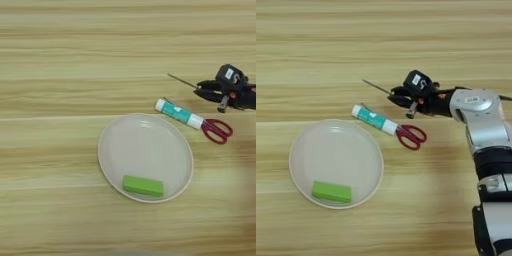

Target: Move the objects on the table

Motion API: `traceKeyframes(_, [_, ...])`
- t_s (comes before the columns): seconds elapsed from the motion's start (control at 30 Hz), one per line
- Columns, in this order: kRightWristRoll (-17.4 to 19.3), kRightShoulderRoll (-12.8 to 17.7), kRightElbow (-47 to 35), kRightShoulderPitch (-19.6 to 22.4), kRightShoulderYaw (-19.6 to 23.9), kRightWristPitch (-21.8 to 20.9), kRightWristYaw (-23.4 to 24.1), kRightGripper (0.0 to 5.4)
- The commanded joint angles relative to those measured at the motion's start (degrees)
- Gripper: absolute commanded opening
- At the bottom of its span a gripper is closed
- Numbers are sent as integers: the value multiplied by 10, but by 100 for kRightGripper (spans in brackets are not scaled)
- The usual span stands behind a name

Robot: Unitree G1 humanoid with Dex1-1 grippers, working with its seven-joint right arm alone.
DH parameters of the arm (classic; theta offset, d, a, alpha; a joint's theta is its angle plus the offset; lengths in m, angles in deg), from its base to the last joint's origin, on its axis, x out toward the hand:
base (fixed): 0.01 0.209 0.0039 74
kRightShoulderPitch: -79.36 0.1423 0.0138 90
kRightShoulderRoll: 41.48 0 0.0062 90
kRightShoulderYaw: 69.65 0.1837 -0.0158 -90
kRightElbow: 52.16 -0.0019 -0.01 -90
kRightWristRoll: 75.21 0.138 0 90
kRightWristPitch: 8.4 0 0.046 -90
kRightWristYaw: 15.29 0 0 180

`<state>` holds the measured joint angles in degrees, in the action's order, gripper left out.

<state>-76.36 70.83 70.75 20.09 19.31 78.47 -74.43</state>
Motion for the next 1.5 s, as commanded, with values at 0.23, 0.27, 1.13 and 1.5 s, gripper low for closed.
traceKeyframes(0.23, [-15, 23, 20, 63, 5, -31, 30, 86])
traceKeyframes(0.27, [-17, 22, 21, 64, 3, -32, 31, 86])
traceKeyframes(1.13, [-60, 3, 165, 101, -28, -72, 58, 86])
traceKeyframes(1.5, [-84, -11, 261, 125, -40, -91, 75, 86])
